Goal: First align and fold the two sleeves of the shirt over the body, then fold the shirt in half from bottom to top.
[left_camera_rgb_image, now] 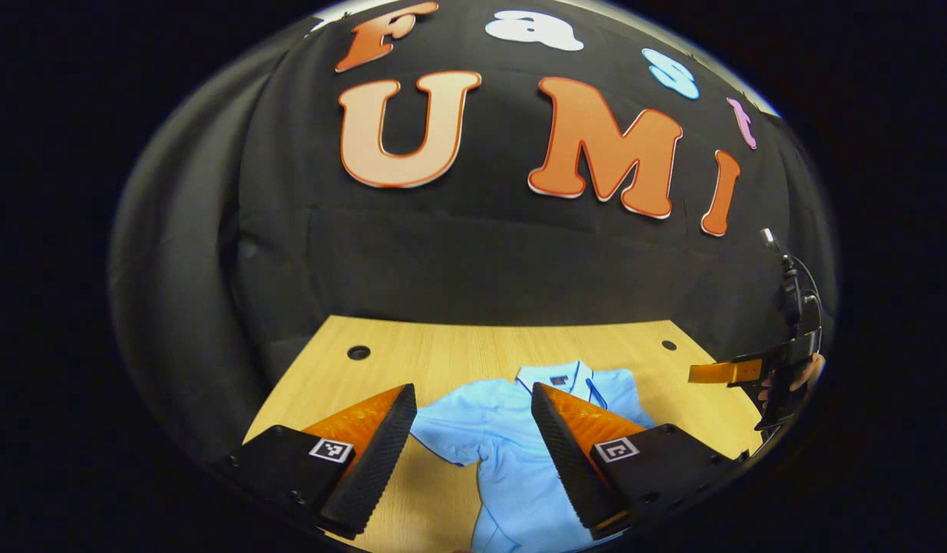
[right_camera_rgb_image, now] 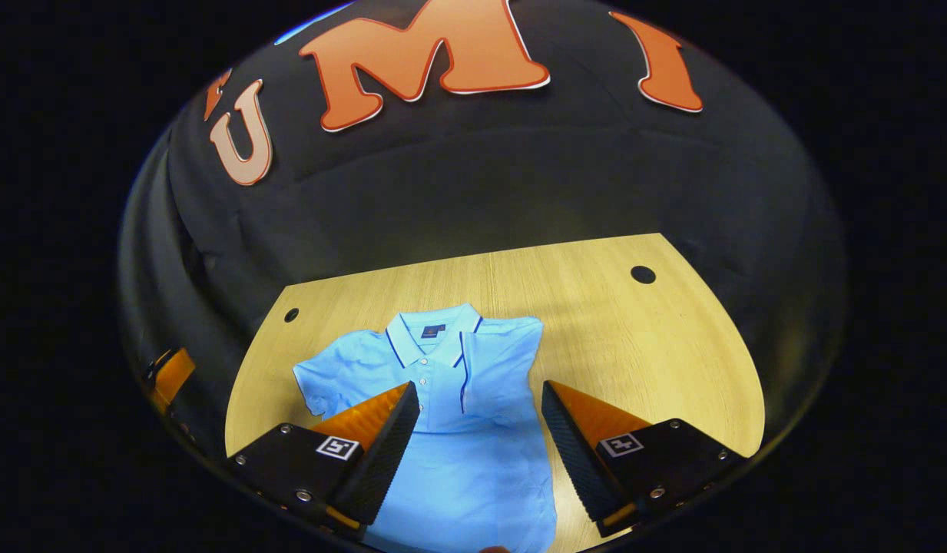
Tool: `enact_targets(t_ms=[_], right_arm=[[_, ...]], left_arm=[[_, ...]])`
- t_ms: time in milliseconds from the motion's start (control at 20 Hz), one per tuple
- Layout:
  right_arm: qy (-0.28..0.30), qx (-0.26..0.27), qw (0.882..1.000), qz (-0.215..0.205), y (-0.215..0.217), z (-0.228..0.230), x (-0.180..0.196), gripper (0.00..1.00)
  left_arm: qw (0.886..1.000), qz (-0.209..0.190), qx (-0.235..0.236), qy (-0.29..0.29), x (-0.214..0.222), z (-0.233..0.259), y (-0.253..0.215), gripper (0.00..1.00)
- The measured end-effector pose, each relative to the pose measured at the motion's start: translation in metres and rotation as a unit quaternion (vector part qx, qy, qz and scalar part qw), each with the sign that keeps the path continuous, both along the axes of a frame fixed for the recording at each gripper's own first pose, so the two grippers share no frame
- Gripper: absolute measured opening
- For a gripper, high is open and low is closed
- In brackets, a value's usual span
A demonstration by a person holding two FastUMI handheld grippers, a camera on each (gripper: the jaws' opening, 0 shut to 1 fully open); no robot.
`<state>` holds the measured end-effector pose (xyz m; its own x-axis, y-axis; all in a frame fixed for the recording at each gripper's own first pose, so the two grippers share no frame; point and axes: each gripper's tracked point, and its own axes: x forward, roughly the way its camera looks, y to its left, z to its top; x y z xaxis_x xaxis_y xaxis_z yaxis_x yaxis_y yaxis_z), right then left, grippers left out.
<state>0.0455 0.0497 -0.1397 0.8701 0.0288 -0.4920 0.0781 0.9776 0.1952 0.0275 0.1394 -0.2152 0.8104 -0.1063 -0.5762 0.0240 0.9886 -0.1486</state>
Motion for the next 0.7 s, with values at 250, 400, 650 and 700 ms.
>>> enact_targets(t_ms=[250,400,650,700], right_arm=[[-0.013,-0.010,0.999,-0.052,-0.007,-0.006,-0.037,0.98],[0.005,-0.015,0.997,-0.070,-0.009,-0.023,-0.063,0.98],[-0.010,-0.015,0.997,-0.075,-0.014,-0.018,-0.088,0.98],[-0.016,-0.018,0.997,-0.071,-0.014,-0.016,-0.090,0.98]], left_arm=[[0.994,-0.019,-0.036,0.099,0.020,-0.065,0.008,0.97],[0.982,-0.015,-0.060,0.177,0.024,-0.115,0.012,0.97],[0.963,0.009,-0.053,0.263,0.036,-0.181,0.018,0.98],[0.959,0.014,-0.053,0.277,0.037,-0.190,0.017,0.99]])
